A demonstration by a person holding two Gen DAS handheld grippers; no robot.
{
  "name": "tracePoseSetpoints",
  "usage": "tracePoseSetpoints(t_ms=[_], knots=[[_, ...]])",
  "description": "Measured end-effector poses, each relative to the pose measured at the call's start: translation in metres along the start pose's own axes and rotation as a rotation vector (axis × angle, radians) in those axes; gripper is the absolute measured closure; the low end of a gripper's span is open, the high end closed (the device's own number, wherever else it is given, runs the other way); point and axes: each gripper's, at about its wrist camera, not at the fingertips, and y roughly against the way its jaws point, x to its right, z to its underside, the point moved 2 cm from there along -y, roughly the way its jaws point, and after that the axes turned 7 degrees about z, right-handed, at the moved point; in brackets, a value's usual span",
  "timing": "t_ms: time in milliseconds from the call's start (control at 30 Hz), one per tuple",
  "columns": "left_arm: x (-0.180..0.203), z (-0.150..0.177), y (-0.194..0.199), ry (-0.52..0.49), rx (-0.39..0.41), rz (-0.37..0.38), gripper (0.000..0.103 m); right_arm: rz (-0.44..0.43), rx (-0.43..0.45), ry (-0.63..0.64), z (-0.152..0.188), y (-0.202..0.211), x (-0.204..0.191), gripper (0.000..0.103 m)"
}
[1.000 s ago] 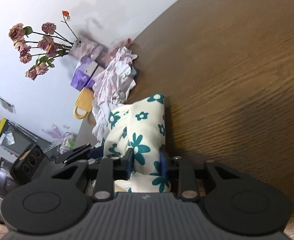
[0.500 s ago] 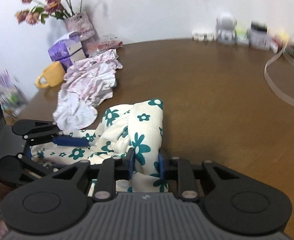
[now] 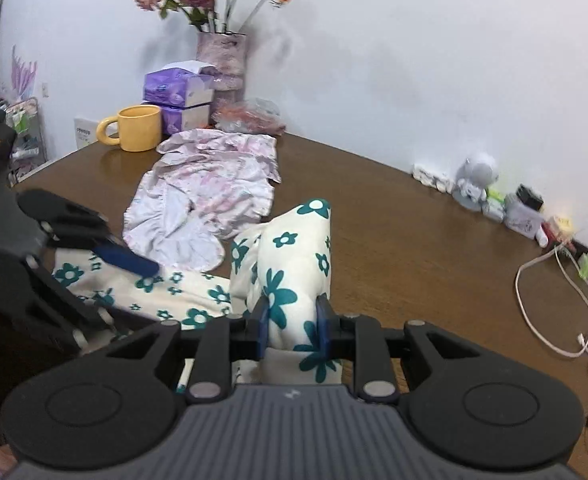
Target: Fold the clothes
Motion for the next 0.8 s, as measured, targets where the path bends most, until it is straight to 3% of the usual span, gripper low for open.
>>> tracePoseSetpoints(t_ms=[167,300,533,633,800], knots=[[-0.011,0.021,0.004,0.045,-0.068,-0.038,0.053,-0.067,0.020,0.064,-0.009,0.003,-0.036,0.081],[-0.008,0.031,0.007,0.050,-0.044,-0.034,0.051,-0.130,-0.018,0.089,-0.007,-0.012,-0.070,0.081],[-0.030,0.036,0.041,0.143,0.059,0.030,0.050,-0.209,-0.072,0.062,0.005,-0.037,-0.101,0.079],[-0.046,0.037,0.063,0.205,0.139,0.014,0.050,-0.236,-0.080,0.027,0.009,-0.041,-0.102,0.073],[-0.048,0.018,0.062,0.223,0.205,0.040,0.053,-0.285,-0.081,-0.017,0.016,-0.051,-0.107,0.064]])
